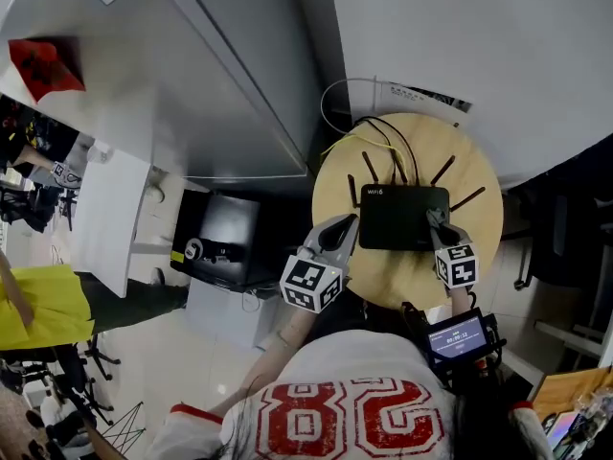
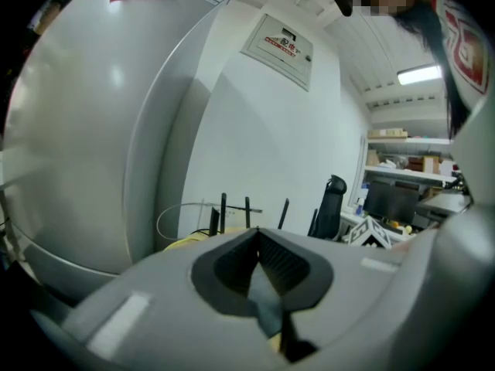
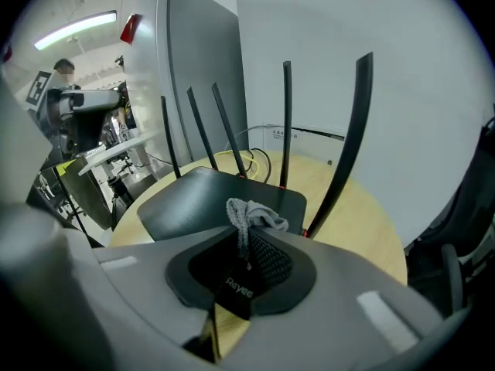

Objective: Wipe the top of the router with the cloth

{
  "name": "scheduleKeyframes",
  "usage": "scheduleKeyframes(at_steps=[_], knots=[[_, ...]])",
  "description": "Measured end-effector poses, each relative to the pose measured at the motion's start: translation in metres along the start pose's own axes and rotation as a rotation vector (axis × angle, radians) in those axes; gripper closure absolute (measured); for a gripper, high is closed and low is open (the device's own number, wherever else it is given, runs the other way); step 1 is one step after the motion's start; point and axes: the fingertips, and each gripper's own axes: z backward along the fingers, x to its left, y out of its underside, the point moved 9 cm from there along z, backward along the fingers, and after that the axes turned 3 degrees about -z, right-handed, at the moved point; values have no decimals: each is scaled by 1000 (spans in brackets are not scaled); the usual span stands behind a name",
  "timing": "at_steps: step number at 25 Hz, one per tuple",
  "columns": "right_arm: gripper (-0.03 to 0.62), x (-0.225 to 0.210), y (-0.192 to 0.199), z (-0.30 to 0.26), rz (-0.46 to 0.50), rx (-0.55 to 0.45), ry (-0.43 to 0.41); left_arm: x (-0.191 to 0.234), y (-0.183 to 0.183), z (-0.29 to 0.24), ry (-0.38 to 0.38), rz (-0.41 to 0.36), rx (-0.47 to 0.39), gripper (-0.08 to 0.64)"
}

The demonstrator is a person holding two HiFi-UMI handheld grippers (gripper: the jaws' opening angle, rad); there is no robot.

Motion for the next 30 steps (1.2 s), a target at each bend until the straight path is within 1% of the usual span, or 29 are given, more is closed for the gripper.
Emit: scheduleKeyframes(at_steps=[7, 12, 18, 24, 30], knots=[[554, 30, 30, 23, -65, -6, -5, -10, 1, -7, 80, -11, 7, 555], [554, 47, 48, 35, -112, -10, -4, -15, 4, -9, 123, -16, 17, 555], [554, 51, 52, 42, -137, -14, 10, -18, 5, -12, 155, -17, 23, 555], [554, 27, 31, 44, -134, -57, 42, -17, 4, -12, 149, -17, 21, 555], [554, -9, 9, 30, -89, -43, 64, -7, 2, -7, 88, -4, 12, 555]])
